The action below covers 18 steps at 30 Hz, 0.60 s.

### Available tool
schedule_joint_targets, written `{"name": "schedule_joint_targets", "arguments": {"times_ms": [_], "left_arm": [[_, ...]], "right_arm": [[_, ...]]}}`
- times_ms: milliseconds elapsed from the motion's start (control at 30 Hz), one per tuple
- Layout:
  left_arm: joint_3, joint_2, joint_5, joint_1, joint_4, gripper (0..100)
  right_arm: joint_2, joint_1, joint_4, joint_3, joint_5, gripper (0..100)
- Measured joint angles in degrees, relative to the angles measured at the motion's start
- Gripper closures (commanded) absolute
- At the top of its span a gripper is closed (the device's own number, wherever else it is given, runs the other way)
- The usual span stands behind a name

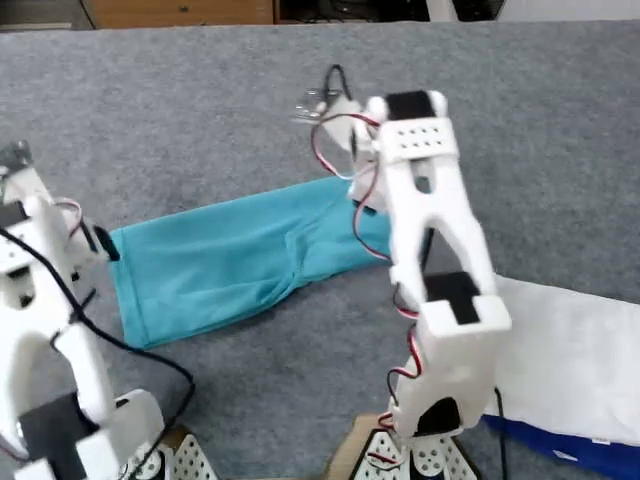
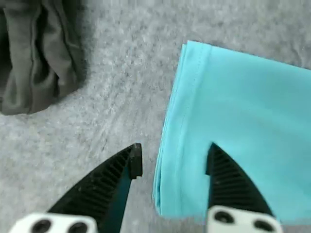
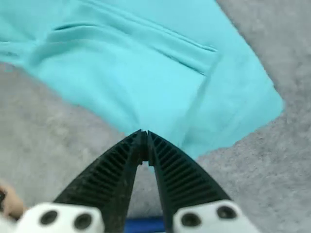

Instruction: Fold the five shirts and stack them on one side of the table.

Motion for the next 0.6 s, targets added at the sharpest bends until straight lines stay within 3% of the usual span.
{"name": "schedule_joint_targets", "arguments": {"times_ms": [100,333,600], "left_arm": [[-4.57,5.8,-0.26,0.0,5.01,75],[-6.51,18.99,-6.86,0.09,5.89,75],[-6.51,22.86,-9.05,0.09,1.49,75]], "right_arm": [[-1.23,1.32,-11.43,9.23,-3.87,99.4],[-1.32,4.31,-41.49,26.46,-21.01,99.4],[-1.93,6.59,-48.44,29.1,-23.82,99.4]]}}
